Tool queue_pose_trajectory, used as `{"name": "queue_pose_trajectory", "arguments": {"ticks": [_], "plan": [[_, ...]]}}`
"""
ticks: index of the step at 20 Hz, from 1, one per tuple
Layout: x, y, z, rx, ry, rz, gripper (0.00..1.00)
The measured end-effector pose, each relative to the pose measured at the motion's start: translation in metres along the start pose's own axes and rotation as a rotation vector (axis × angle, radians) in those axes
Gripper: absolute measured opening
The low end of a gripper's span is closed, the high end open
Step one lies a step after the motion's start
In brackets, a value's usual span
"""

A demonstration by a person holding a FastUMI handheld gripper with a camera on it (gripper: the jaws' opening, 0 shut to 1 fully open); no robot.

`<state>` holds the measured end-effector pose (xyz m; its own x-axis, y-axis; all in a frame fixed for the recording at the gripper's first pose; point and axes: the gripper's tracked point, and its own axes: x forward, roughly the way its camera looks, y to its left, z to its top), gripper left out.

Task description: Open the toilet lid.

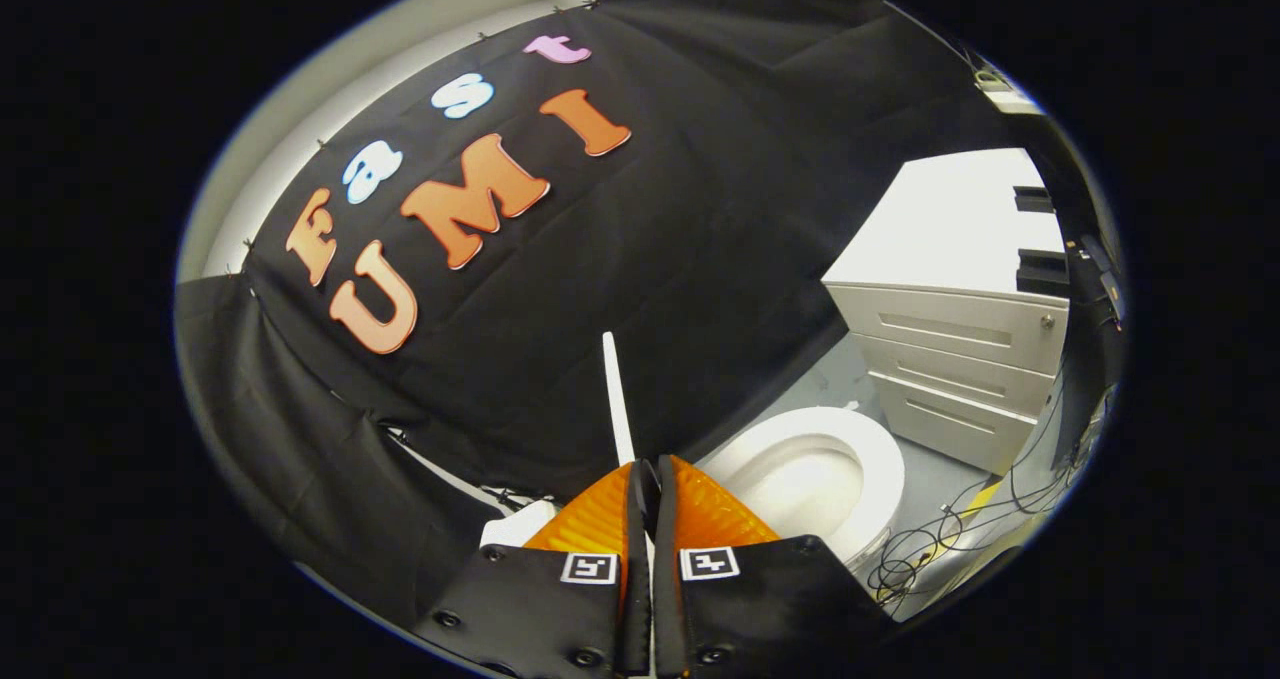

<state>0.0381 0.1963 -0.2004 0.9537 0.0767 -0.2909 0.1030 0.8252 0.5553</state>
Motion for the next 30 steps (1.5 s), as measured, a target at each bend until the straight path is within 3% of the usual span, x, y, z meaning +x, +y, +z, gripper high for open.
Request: {"name": "queue_pose_trajectory", "arguments": {"ticks": [15, 26, 30], "plan": [[-0.041, 0.199, -0.097, -0.328, 0.049, 0.279, 0.10], [-0.054, 0.268, -0.172, -0.470, 0.106, 0.397, 0.10], [-0.052, 0.278, -0.178, -0.496, 0.113, 0.422, 0.10]]}}
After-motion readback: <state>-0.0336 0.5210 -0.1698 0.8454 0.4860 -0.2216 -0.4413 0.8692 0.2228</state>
